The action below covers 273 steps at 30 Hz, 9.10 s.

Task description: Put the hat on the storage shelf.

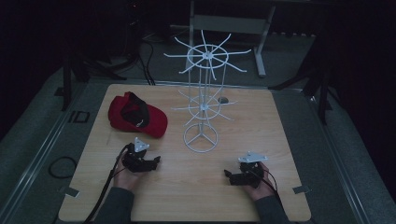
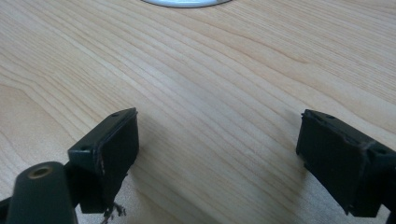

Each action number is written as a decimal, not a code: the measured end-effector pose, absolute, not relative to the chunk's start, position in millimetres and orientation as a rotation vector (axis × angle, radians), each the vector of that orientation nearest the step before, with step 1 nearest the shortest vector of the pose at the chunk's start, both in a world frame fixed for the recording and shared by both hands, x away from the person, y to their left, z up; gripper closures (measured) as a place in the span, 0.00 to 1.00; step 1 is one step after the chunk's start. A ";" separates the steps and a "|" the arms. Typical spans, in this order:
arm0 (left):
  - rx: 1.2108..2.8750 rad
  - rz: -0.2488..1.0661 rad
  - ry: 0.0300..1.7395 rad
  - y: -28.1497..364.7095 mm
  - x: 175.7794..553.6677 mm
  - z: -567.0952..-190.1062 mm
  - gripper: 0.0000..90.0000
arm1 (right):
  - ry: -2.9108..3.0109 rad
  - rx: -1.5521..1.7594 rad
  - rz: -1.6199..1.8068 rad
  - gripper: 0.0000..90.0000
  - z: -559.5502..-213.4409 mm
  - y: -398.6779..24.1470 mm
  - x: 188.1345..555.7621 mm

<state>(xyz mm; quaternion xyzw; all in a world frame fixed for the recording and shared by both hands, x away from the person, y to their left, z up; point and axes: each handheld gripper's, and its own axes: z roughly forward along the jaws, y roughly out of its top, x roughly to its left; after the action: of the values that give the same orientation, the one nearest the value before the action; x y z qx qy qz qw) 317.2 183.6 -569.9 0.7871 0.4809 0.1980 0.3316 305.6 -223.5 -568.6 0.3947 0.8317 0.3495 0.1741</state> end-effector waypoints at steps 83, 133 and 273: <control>1.751 0.483 1.651 204.9 363.2 -532.2 0.62 | 2.360 1.122 0.991 0.14 -568.5 -222.9 306.4; 1.668 0.537 1.549 215.2 378.6 -552.0 0.96 | 2.359 1.123 0.993 0.14 -568.5 -222.8 306.5; 1.422 0.643 1.160 208.1 293.7 -375.8 0.95 | 2.357 1.119 0.994 0.14 -568.5 -222.8 307.0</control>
<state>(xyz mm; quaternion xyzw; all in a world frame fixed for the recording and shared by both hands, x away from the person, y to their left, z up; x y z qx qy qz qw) 293.7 208.1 -375.8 0.6043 0.4929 0.2732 0.5632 307.0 -222.8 -568.5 0.3946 0.8314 0.3504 0.1739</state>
